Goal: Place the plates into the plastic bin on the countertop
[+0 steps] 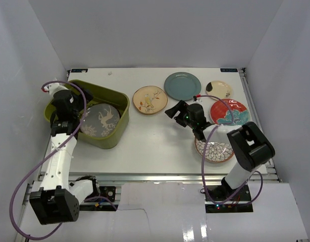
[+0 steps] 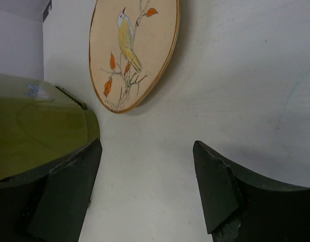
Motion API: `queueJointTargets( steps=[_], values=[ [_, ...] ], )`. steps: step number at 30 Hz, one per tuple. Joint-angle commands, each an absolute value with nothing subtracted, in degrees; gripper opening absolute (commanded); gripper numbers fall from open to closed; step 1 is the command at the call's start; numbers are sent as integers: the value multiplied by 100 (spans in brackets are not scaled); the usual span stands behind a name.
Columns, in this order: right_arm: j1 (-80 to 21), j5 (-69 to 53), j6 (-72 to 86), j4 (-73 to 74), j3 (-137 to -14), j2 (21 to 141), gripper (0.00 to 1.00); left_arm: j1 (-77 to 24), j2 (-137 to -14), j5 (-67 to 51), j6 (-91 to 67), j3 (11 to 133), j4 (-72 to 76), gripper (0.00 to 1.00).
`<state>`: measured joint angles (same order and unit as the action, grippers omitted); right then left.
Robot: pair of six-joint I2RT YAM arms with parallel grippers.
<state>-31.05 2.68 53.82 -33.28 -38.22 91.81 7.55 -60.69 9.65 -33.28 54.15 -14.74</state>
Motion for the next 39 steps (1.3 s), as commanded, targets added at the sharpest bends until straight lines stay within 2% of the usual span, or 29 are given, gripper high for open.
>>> queueJointTargets(
  steps=[1, 5, 8, 14, 18, 19, 22, 24, 26, 33, 36, 39],
  values=[
    [-3146, 606, 5791, -3938, -4437, 9780, 79, -145, -5793, 19, -3393, 5511, -1091, 98],
    [-3138, 650, 5933, -3588, -5201, 10737, 78, -869, -5652, -1464, -3296, 5300, -914, 98],
    [-3138, 703, 5924, -3262, -5808, 11266, 78, -1230, -5336, -1932, -3191, 4992, -940, 98],
    [-3146, 677, 5880, -2751, -6837, 12154, 76, -1283, -4615, -2513, -2901, 4693, -1318, 98],
    [-3138, 694, 5994, -2672, -7128, 12445, 59, -1467, -4588, -2514, -2620, 4939, -1669, 98],
    [-3138, 703, 6003, -2698, -7154, 12498, 45, -1520, -4597, -2461, -2584, 5035, -1740, 98],
    [-3138, 650, 6038, -2899, -7120, 12428, 22, -1600, -4640, -2295, -2417, 5229, -1898, 98],
    [-3181, 694, 5916, -3066, -6839, 12095, 13, -1652, -4658, -2180, -2338, 5317, -1986, 98],
    [-3234, 791, 5775, -3243, -6628, 11577, 8, -1661, -4676, -2066, -2312, 5448, -2013, 98],
    [-3270, 1466, 4722, -3560, -5618, 9345, 8, -1670, -4816, -2056, -2373, 6098, -2057, 98],
    [-3278, 1609, 4212, -3481, -5467, 8143, 8, -1670, -4939, -2320, -2478, 6564, -1969, 98],
    [-3427, 1381, 3859, -3095, -5685, 7718, 8, -1661, -4966, -2627, -2592, 6889, -1759, 98]
  ],
)
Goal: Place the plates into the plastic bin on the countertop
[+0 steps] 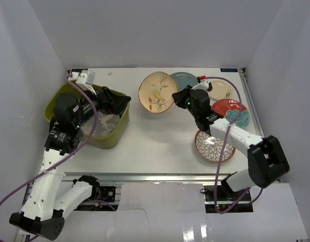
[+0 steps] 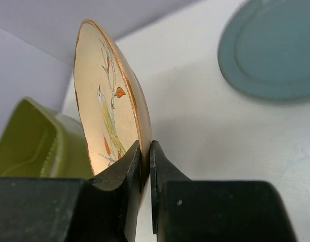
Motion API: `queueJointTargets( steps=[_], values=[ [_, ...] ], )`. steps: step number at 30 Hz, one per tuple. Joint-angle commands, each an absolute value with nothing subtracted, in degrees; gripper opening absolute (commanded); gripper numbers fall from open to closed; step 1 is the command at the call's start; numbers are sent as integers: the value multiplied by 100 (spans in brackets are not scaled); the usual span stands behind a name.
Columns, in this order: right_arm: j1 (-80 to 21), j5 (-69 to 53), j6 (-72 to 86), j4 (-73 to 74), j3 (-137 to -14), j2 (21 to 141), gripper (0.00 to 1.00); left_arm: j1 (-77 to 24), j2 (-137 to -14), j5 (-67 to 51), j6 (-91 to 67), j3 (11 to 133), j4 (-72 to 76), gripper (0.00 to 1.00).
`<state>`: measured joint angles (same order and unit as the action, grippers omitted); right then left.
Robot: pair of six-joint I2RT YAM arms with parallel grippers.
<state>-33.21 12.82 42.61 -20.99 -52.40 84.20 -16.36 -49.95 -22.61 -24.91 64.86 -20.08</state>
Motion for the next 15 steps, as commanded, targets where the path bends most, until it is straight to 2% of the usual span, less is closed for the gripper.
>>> queueJointTargets(
  steps=[1, 8, 15],
  values=[
    [-3489, 1328, 3684, -3015, -5904, 7682, 8, -1661, -4966, -2698, -2671, 6934, -1706, 98],
    [-4270, 730, 3551, -2567, -7337, 8313, 8, -1670, -4492, -2699, -2909, 7101, -1266, 98],
    [-5281, 695, 3515, -2040, -9578, 10226, 8, -1801, -4482, -2620, -2944, 7269, -1248, 98]
  ],
)
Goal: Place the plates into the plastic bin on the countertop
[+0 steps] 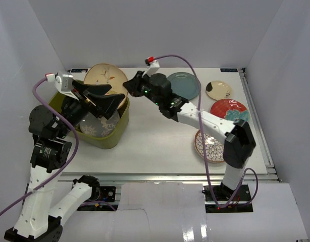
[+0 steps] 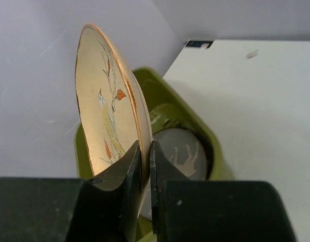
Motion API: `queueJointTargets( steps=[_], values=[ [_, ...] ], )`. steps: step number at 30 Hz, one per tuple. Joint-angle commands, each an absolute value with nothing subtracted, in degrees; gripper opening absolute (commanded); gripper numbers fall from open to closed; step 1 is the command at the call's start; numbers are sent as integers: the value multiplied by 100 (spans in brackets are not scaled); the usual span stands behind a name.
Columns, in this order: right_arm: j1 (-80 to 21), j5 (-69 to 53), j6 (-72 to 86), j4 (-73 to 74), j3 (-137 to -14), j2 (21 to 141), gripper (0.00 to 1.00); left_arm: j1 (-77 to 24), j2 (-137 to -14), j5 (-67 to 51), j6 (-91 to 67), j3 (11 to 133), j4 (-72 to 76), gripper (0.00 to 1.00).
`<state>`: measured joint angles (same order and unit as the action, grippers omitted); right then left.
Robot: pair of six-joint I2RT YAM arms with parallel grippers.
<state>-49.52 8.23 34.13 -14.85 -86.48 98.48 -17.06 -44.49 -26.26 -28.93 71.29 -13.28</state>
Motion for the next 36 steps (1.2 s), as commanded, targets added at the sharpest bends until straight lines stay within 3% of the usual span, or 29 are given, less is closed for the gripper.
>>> queueJointTargets(
  steps=[1, 11, 24, 27, 28, 31, 36],
  values=[
    [-5361, 703, 3533, -1943, -9789, 10387, 8, -1819, -4491, -2567, -2927, 7260, -1257, 98],
    [-5739, 870, 3551, -1214, -11680, 12154, 8, -2048, -4351, -2215, -2716, 7216, -1476, 98],
    [-5845, 562, 4043, -835, -11532, 13043, 8, -2057, -4342, -2083, -2716, 6944, -1433, 98],
    [-5853, 641, 4122, -782, -11330, 13087, 21, -2057, -4359, -2083, -2716, 6873, -1415, 98],
    [-5854, 694, 4105, -765, -11268, 13070, 36, -2057, -4359, -2048, -2707, 6830, -1415, 98],
    [-5862, 896, 4008, -773, -11022, 12947, 57, -2057, -4368, -1952, -2663, 6742, -1424, 98],
    [-5862, 1019, 3788, -589, -10951, 12832, 62, -2048, -4377, -1890, -2672, 6688, -1424, 98]
  ],
)
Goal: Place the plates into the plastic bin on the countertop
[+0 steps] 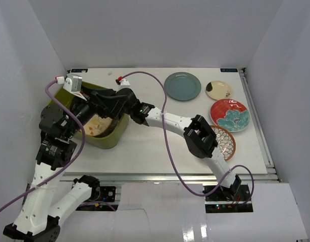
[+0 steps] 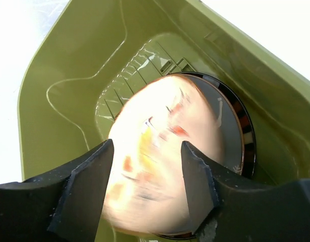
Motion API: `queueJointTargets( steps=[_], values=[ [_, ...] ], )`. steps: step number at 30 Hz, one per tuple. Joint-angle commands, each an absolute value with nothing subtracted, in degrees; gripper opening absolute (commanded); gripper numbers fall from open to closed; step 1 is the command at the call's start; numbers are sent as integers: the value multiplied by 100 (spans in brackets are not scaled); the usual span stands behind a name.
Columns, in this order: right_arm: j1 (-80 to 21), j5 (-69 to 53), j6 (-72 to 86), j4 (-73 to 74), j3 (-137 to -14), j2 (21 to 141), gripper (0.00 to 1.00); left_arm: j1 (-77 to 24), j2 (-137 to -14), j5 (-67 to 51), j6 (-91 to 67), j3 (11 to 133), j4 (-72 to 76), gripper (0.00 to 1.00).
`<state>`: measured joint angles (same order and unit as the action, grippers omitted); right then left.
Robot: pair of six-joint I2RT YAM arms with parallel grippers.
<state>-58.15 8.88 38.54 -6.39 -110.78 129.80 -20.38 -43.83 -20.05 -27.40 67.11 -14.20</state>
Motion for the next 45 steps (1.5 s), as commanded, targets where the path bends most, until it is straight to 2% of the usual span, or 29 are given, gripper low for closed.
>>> queueJointTargets(
  steps=[1, 3, 4, 7, 9, 12, 17, 19, 23, 28, 31, 32, 36, 45],
  values=[
    [-5862, 1037, 3745, -563, -10942, 12815, 63, -2048, -4377, -1890, -2672, 6697, -1433, 98],
    [-5862, 1081, 3735, -475, -10925, 12779, 68, -2057, -4359, -1863, -2663, 6706, -1441, 98],
    [-5862, 1107, 3718, -440, -10916, 12744, 78, -2057, -4359, -1855, -2663, 6706, -1459, 98],
    [-5880, 1134, 3595, -308, -10881, 12604, 94, -2048, -4377, -1680, -2628, 6776, -1529, 98],
    [-5889, 1116, 3507, -281, -10863, 12499, 98, -2057, -4386, -1531, -2610, 6829, -1573, 98],
    [-5889, 836, 3270, -430, -10828, 12209, 98, -2057, -4403, -1214, -2628, 6960, -1705, 98],
    [-5757, 283, 2971, -492, -10601, 11208, 98, -2057, -4456, -1406, -2794, 7049, -1714, 98],
    [-5460, -443, 3172, -885, -10276, 10612, 97, -2057, -4500, -1590, -2856, 7154, -1705, 98],
    [-4765, -1204, 3866, -1536, -8769, 9565, 97, -2057, -4728, -2309, -3163, 7260, -1495, 98],
    [-3509, -354, 3806, -1477, -6797, 7404, 91, -2118, -5614, -3909, -4024, 6866, -1021, 98],
    [-2674, 103, 3473, -942, -5987, 6269, 87, -2889, -6167, -3465, -4017, 6329, -888, 98],
    [-2489, 219, 3359, -575, -5881, 6058, 87, -3422, -6370, -3080, -3964, 6250, -888, 98],
    [-1427, 141, 3024, 191, -5546, 5048, 87, -4516, -7635, -2445, -3780, 6398, -896, 98],
    [-1020, 53, 2698, 668, -5362, 4158, 86, -5466, -10428, -1451, -3621, 7047, -782, 94]
  ],
)
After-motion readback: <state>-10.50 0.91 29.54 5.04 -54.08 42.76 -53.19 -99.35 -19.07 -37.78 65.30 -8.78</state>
